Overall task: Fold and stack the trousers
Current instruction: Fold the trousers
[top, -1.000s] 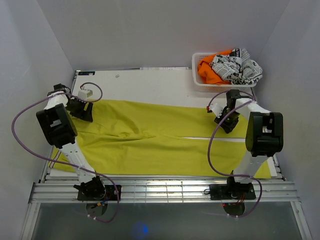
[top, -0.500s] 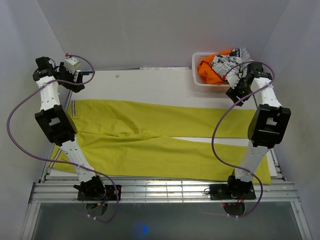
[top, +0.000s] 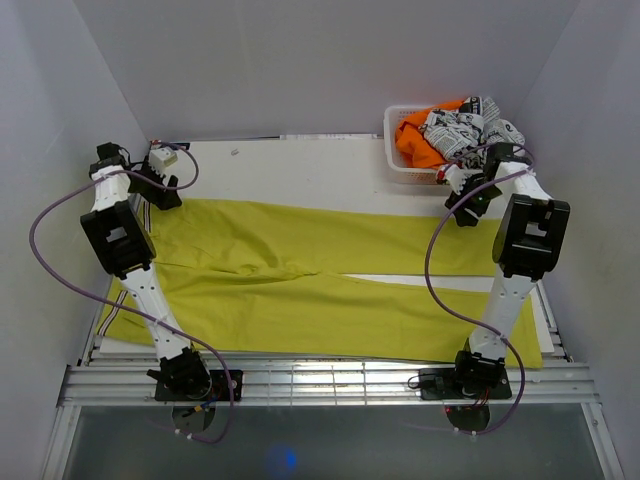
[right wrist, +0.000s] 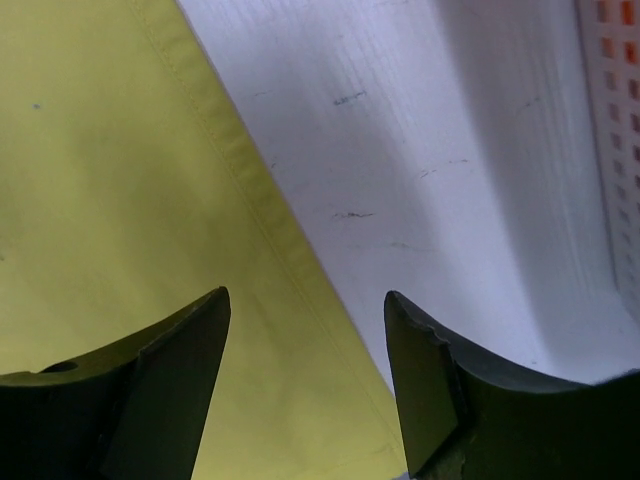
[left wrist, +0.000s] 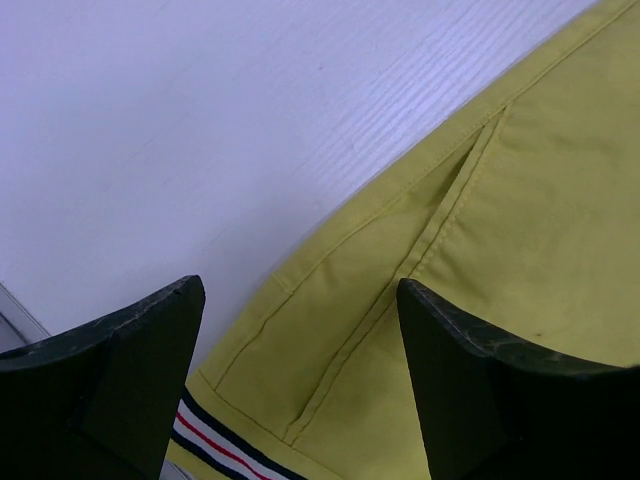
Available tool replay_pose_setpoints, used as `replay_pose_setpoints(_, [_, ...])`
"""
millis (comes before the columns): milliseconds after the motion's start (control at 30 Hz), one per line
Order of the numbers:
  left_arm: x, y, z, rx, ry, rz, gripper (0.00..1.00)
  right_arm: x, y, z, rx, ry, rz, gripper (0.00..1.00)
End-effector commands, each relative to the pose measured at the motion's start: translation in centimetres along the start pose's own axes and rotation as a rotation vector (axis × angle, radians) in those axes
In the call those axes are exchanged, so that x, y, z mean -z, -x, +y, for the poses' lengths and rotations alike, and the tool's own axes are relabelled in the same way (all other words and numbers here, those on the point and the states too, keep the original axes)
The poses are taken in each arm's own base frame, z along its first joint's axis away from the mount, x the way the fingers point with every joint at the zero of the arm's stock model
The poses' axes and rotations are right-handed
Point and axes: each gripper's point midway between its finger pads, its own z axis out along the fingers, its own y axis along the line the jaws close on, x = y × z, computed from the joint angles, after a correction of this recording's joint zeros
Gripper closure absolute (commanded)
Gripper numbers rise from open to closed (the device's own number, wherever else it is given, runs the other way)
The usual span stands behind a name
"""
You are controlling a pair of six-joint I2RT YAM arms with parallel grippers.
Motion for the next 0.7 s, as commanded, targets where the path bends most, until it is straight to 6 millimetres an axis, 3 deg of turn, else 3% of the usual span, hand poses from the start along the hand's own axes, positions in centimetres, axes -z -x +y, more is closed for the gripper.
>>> replay_pose_setpoints(0, [0.9,1.6,-0.5,-0.049,-0.024,-0.064,0.12,-0.8,-0.7,-0.5,0.115,0.027,-0.003,0.31])
replay_pose_setpoints(233, [1.2,0.6,0.4,-0.054,-0.015,-0.068,0.11,-3.2,-4.3,3.4,0.146,0.183,0.085,0.34])
replay_pose_setpoints(400, [0.4,-2.2,0.7,-0.066,-0.014,0.002,0.11,-4.1,-5.6,4.6,0.132,0.222,0.120,0.65])
replay_pose_setpoints(600, [-1.3,-5.4,0.9,-0.070,-0.032,0.075,0.13,-3.8,-5.5,4.6,0.129,0.219,0.120,0.92])
replay_pose_setpoints(667, [-1.9,-6.2,0.9,-0.067,-0.039,0.085,0.19,-3.5,-5.2,4.4,0.123,0.208,0.115,0.92])
